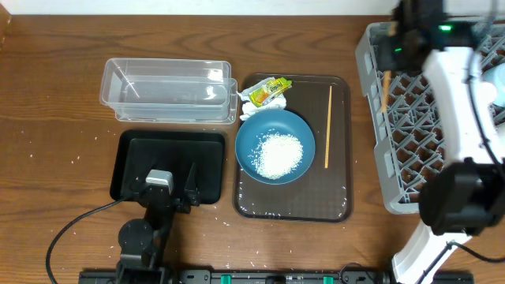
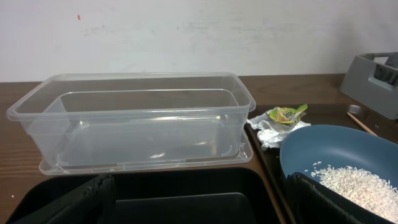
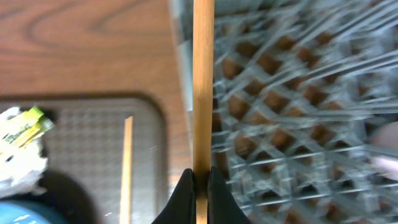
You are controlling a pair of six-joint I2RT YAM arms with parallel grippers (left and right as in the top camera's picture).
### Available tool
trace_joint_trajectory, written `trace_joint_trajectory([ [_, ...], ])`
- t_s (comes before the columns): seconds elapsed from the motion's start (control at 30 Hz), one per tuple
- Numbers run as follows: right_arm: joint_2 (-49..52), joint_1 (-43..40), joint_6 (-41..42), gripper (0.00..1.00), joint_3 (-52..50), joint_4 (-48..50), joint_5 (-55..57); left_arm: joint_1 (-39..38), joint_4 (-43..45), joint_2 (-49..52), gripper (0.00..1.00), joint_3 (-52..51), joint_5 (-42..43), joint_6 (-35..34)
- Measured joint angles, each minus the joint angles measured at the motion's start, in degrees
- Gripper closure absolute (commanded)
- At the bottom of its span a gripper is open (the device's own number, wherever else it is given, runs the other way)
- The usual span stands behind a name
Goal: Sort waste into correct bins and load items into the dishwasher rack
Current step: 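Lower the chopstick into the dish rack and open the right gripper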
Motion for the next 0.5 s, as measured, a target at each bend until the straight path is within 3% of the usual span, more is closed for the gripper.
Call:
trace_joint_trajectory([
  [0.23,0.8,-6.0,-5.2,0.99,-0.1,3.4,-2.3,0.0,0.0,0.0,0.10,0.0,0.0,0.0],
  [0.5,1.4,-7.2,-6.9,0.99,-5.5,10.5,-5.6,0.0,0.0,0.0,0.10,0.0,0.0,0.0],
])
